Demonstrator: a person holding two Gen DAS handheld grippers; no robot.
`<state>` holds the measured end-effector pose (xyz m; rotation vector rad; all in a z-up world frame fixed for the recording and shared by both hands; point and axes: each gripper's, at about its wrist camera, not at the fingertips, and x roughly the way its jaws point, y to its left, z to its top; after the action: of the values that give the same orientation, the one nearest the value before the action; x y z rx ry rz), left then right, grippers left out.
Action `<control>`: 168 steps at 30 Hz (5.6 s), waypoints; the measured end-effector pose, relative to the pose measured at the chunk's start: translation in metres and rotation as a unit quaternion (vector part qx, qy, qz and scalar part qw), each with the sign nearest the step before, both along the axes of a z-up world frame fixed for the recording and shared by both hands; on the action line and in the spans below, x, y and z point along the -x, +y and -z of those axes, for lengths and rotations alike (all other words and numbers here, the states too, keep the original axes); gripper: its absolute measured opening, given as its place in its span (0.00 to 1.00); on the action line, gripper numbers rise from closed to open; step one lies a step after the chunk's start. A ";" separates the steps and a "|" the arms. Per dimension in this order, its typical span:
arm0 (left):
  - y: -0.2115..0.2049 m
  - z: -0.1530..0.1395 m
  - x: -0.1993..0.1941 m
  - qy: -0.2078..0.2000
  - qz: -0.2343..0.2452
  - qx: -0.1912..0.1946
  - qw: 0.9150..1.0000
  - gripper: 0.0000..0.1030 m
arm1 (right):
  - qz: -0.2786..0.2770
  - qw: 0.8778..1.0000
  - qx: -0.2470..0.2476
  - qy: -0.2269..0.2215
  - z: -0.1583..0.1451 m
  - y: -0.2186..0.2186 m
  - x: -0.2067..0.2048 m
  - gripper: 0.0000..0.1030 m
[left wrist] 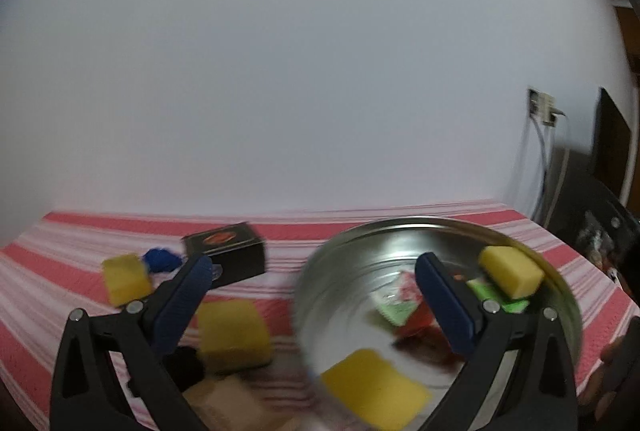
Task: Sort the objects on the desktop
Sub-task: 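Move both tools back toward the remaining items beside the bowl, then grasp the black fuzzy scrubber with the left tool while the right tool grasps the beige packet, then lift the scrubber and beige packet and carry them over the bowl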
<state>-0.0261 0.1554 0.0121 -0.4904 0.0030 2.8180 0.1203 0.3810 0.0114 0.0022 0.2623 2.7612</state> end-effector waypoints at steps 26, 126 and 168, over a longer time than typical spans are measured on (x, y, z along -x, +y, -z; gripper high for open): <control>-0.040 0.003 -0.007 0.003 -0.025 0.010 1.000 0.99 | -0.046 0.997 0.052 -0.012 -0.002 -0.038 -0.006 1.00; -0.086 0.065 0.084 -0.242 0.161 0.136 0.947 0.61 | -0.316 0.931 0.064 -0.172 0.031 -0.153 0.062 0.51; -0.063 0.014 0.004 -0.117 0.117 0.046 0.985 0.42 | -0.246 0.960 0.032 -0.127 0.015 -0.124 0.023 0.51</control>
<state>-0.0300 0.0920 -0.0018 -0.7866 0.1355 2.5245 0.0976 0.2573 -0.0032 -0.4941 0.3190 3.1944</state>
